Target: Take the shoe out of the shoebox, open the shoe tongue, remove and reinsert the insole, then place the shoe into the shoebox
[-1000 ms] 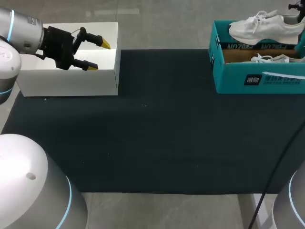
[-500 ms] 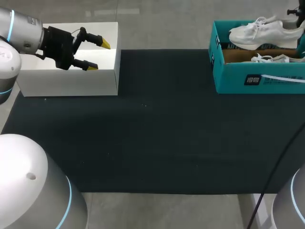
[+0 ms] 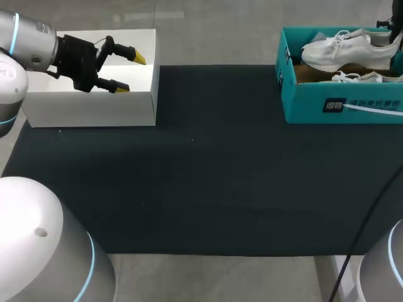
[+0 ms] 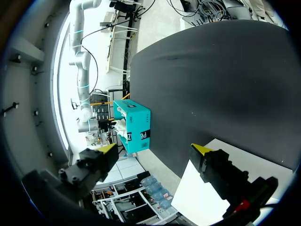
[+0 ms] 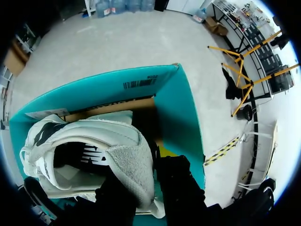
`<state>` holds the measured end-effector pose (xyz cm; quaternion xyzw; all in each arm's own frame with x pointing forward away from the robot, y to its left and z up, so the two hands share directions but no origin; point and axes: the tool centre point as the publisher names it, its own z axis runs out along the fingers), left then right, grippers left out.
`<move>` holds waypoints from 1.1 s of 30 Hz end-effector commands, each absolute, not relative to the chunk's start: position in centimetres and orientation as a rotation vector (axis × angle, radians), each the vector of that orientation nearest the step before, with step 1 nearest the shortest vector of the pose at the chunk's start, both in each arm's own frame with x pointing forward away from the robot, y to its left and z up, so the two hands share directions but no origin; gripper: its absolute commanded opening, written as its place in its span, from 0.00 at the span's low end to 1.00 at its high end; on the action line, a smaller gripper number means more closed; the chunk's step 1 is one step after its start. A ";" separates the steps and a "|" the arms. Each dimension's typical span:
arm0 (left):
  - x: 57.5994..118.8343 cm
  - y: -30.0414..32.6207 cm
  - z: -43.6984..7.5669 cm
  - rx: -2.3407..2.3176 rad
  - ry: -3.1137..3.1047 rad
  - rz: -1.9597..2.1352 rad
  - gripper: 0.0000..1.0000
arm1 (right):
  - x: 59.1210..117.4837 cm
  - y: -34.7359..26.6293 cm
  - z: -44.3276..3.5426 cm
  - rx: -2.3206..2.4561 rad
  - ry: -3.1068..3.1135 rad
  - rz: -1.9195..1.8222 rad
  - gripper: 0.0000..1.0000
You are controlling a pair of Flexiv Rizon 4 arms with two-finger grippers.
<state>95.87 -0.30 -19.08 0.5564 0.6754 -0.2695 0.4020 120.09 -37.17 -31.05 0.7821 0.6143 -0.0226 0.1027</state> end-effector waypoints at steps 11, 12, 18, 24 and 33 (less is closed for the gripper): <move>95.8 -0.3 -19.1 1.407 1.708 -0.679 1.00 | 121.2 -37.8 -33.6 2.429 1.852 -0.304 0.00; 95.8 -0.3 -19.1 1.407 1.708 -0.679 1.00 | 121.1 -37.7 -33.9 2.431 1.850 -0.305 0.00; 95.8 -0.3 -19.1 1.407 1.708 -0.679 1.00 | 121.0 -37.6 -35.1 2.443 1.842 -0.320 0.00; 95.8 -0.3 -19.1 1.407 1.708 -0.679 1.00 | 120.9 -37.5 -36.1 2.456 1.837 -0.341 0.00; 95.8 -0.3 -19.1 1.407 1.708 -0.679 1.00 | 120.5 -37.6 -37.6 2.473 1.842 -0.386 0.00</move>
